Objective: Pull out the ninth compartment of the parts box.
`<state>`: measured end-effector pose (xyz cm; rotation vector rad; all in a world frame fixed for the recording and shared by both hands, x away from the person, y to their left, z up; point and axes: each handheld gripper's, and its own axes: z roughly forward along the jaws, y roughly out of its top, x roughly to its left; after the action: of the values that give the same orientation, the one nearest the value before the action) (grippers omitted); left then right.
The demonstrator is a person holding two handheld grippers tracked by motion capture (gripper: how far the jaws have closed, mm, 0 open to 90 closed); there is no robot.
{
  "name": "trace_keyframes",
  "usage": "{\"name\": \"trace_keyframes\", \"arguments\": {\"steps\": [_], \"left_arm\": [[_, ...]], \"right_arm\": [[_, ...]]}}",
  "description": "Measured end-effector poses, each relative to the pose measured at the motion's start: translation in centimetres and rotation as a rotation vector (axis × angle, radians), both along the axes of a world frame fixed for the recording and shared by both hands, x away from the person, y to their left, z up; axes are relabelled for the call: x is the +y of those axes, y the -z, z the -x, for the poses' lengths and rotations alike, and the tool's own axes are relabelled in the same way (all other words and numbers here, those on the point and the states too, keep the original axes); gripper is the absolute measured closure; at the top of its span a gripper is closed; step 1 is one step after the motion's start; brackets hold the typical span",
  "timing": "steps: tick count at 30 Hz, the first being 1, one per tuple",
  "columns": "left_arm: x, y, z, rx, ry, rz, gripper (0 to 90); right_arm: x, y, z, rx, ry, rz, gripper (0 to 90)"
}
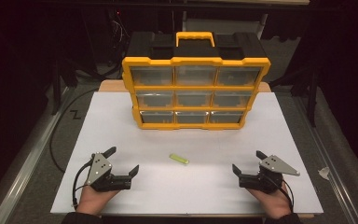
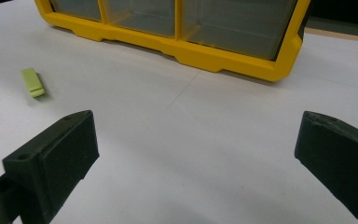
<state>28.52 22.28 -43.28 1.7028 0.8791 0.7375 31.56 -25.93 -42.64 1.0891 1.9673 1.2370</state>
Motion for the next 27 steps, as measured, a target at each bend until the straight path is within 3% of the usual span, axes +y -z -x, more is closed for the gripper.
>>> {"name": "trace_keyframes", "arguments": {"steps": [12, 27], "left_arm": [[-0.1, 0.0, -0.1, 0.007, 0.01, 0.007, 0.1], [-0.4, 0.1, -0.1, 0.008, 0.027, -0.001, 0.0]], "right_arm": [[0.6, 0.2, -0.6, 0.004, 0.016, 0.026, 0.8], [1.3, 0.2, -3.3, -0.01, 0.052, 0.05, 0.9]]}}
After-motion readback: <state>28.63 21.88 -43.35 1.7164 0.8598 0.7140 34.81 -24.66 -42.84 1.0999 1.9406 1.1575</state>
